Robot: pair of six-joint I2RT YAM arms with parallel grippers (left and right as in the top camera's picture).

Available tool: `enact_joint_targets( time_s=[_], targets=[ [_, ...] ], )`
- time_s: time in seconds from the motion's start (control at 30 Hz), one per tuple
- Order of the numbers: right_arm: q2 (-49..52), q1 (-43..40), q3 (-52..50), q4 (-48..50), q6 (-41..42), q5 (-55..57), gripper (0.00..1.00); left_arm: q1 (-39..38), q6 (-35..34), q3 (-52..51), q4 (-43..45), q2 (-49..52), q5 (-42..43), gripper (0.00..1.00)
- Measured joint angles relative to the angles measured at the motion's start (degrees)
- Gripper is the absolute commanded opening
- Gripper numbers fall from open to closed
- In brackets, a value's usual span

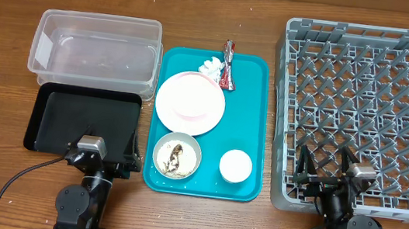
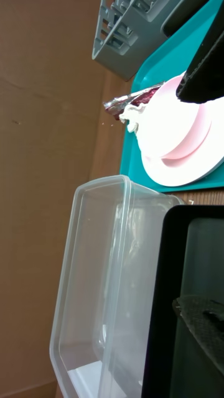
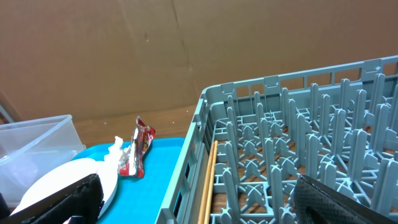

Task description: Sort waste into correct bins and load items into the dishwasher

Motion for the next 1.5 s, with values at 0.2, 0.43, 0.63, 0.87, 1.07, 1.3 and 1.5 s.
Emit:
enact_joint_targets(
  time_s=[0.2,0.43,0.63,0.87,1.07,1.3,1.5],
  targets=[
    [0.00,0.00,0.00,0.02,-0.04,0.00,1.00,0.00,0.00,0.00,0.02,0.00,0.00,1.00],
    [0.00,0.00,0.00,0.00,0.00,0.02,1.00,0.00,0.00,0.00,0.02,0.00,0.00,1.00],
    [0.00,0.00,0.00,-0.02,-0.02,0.00,1.00,0.00,0.00,0.00,0.02,0.00,0.00,1.00],
    [0.00,0.00,0.00,0.02,-0.04,0.02,1.00,0.00,0.00,0.00,0.00,0.00,-0.02,1.00],
    [0.00,0.00,0.00,-0.02,-0.02,0.00,1.00,0.00,0.00,0.00,0.00,0.00,0.00,1.00],
    [0.00,0.00,0.00,0.00,1.62,-0.33,1.00,0.00,-1.90,0.00,0.20,0.00,1.25,1.00],
    [0.00,0.00,0.00,1.03,7.67,-6.43,1.00,0.00,-13.25,0.00,2.75,0.00,8.28,1.00]
  ],
)
